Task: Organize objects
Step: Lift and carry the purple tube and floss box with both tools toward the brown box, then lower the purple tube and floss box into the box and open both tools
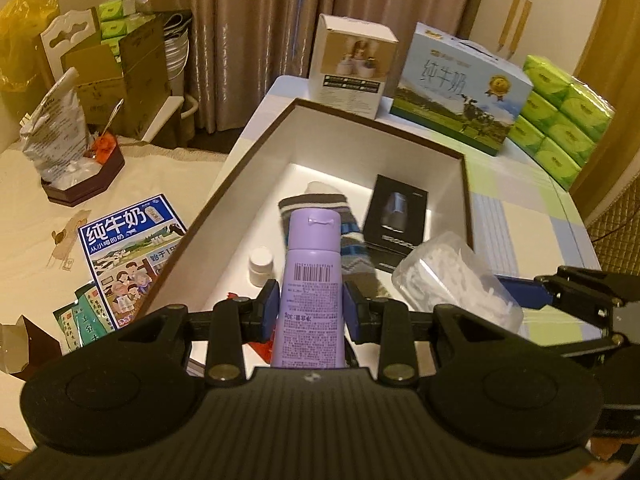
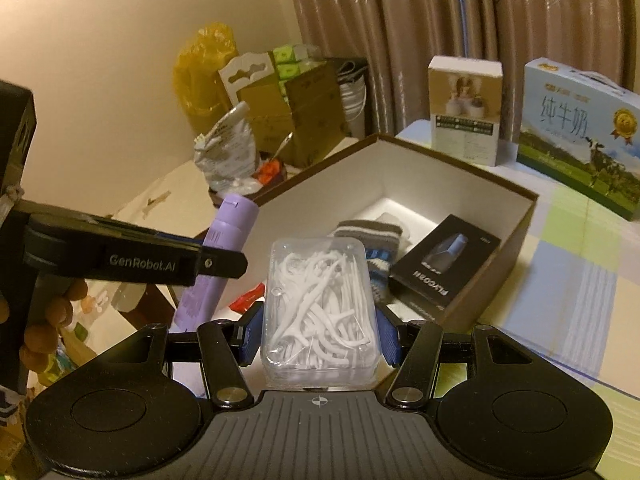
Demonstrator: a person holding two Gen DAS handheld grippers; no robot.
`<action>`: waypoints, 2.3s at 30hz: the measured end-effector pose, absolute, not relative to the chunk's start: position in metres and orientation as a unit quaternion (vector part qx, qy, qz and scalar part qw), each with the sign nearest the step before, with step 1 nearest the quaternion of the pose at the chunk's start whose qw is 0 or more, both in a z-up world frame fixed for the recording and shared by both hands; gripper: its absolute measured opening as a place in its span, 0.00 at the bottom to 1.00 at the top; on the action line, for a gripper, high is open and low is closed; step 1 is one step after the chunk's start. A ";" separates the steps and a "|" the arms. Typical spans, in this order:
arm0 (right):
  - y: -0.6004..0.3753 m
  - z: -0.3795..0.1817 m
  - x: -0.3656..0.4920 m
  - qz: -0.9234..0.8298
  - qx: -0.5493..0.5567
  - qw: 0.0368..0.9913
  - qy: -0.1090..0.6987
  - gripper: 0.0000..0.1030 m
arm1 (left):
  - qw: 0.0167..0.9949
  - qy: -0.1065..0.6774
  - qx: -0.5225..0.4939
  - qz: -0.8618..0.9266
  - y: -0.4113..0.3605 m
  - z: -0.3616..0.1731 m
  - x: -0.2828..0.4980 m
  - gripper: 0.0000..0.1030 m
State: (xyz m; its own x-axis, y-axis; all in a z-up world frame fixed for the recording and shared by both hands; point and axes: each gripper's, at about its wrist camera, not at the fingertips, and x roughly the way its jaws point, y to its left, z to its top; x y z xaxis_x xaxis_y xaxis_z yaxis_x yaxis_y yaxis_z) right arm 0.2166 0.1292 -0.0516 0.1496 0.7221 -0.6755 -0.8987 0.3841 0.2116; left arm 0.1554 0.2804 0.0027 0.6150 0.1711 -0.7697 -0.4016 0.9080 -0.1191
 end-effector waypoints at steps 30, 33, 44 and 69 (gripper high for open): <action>0.177 -0.097 0.219 0.484 -0.148 0.753 0.421 0.53 | 0.847 0.495 -0.159 0.110 0.325 -0.060 0.181 0.32; 0.180 -0.099 0.219 0.481 -0.147 0.754 0.424 0.53 | 0.849 0.497 -0.148 0.105 0.327 -0.059 0.180 0.35; 0.193 -0.102 0.213 0.479 -0.158 0.761 0.408 0.53 | 0.850 0.501 -0.132 0.098 0.336 -0.057 0.180 0.44; 0.139 -0.066 0.190 0.450 -0.149 0.794 0.381 0.98 | 0.878 0.461 -0.106 0.066 0.324 -0.029 0.160 0.86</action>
